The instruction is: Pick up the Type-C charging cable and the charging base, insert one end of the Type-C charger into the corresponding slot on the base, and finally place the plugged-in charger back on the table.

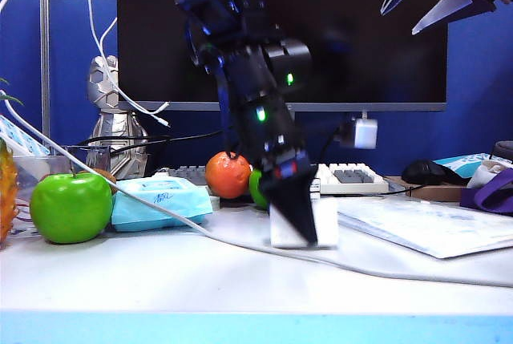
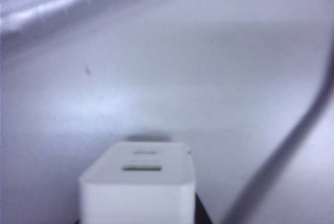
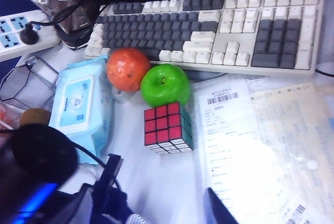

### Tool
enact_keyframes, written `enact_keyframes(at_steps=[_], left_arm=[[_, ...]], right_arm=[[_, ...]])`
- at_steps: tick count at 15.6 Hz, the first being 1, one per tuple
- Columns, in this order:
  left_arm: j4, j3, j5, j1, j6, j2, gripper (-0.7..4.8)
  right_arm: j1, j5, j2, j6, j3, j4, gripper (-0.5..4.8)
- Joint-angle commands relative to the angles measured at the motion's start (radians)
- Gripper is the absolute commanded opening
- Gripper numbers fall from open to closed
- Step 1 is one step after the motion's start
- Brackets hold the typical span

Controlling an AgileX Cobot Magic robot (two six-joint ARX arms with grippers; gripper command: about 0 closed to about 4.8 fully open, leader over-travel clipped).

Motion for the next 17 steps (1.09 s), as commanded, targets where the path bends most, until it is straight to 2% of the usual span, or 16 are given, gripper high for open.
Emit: enact_keyframes(at_steps=[1, 5, 6, 12, 17], left_arm=[[0.016, 0.007, 0.152, -0.001, -0.007, -0.121, -0.06], [0.076, 0.007, 0.248, -0.001, -0.007, -0.266, -0.06], [0.096, 0.007, 0.264, -0.001, -0.008, -0.301, -0.06], [0.167, 0.007, 0.264, 0.000, -0.010, -0.448, -0.06], [0.186, 0.007, 0.264, 0.000, -0.015, -0.526, -0.06]], right_arm=[[0.001, -0.056, -0.022, -0.005, 0.003, 0.011, 2.82], [0.000, -0.194, -0.059, -0.005, 0.003, 0.063, 2.82], [0.000, -0.202, -0.071, -0.005, 0.003, 0.073, 2.82], [0.000, -0.222, -0.163, -0.047, 0.003, 0.117, 2.82], [0.000, -0.379, -0.197, -0.069, 0.003, 0.189, 2.60]])
